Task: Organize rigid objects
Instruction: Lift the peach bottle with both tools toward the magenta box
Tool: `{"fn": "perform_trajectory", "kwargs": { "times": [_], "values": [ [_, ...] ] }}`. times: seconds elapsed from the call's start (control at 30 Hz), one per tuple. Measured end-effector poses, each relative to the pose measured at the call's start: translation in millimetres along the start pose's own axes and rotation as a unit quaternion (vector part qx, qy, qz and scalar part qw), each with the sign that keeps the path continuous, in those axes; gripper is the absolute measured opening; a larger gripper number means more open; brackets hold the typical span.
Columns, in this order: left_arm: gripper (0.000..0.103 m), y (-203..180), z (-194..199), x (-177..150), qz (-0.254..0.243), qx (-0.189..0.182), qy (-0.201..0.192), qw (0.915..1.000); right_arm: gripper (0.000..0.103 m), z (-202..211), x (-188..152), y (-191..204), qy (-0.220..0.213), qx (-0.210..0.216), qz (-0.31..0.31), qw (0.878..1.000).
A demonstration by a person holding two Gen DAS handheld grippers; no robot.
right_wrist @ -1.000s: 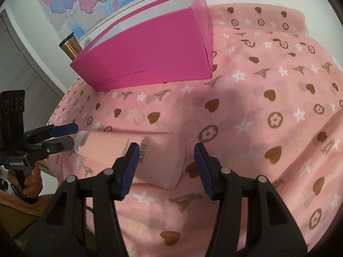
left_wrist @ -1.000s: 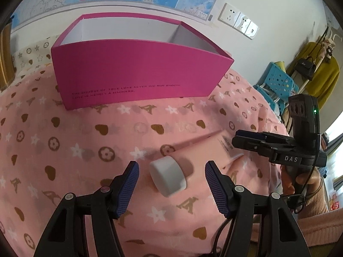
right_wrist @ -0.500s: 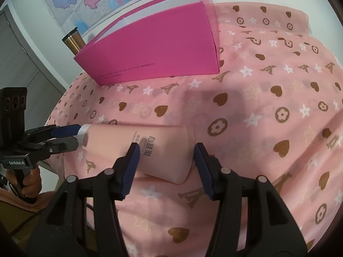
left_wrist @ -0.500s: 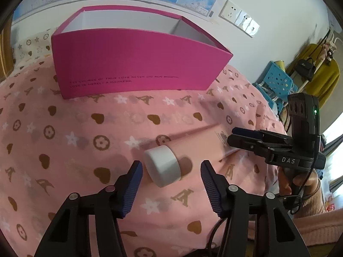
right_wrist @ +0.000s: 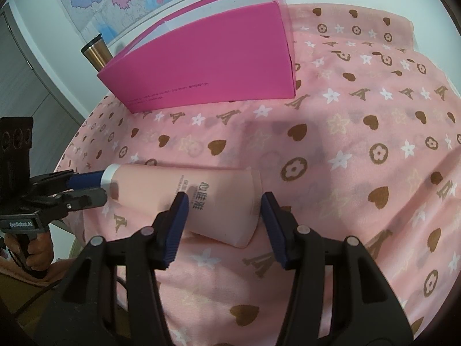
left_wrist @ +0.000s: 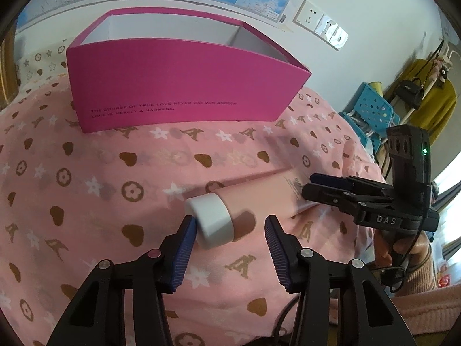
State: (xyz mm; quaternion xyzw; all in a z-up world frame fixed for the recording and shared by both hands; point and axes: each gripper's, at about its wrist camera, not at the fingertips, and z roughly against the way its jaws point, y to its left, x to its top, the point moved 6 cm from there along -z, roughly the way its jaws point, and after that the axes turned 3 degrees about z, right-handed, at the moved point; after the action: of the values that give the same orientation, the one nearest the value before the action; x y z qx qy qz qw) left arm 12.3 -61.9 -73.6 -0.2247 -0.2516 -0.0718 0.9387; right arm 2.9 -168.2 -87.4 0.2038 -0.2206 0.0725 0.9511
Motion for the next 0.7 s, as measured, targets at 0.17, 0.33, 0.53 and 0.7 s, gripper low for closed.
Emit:
{"fn": "perform_trajectory", "kwargs": {
  "times": [0.17, 0.33, 0.53, 0.7],
  "values": [
    [0.049, 0.5, 1.9, 2.5, -0.002, 0.003, -0.005, 1.0, 0.055, 0.8, -0.9, 2.1, -0.001, 0.001, -0.002, 1.0],
    [0.049, -0.8, 3.7, 5.7, -0.008, 0.008, -0.011, 0.9999, 0.055, 1.5, -0.1, 2.6, -0.004, -0.001, 0.0, 1.0],
    [0.051, -3.3, 8.0, 9.9, -0.015, 0.01, -0.022, 0.9996, 0.055, 3.1, 1.8, 4.3, -0.01, -0.005, -0.001, 1.0],
    [0.051, -3.2, 8.7, 12.5, -0.015, 0.012, -0.028, 0.9994, 0.055, 4.9, 5.7, 5.1, -0.016, -0.008, -0.001, 1.0]
  ]
}}
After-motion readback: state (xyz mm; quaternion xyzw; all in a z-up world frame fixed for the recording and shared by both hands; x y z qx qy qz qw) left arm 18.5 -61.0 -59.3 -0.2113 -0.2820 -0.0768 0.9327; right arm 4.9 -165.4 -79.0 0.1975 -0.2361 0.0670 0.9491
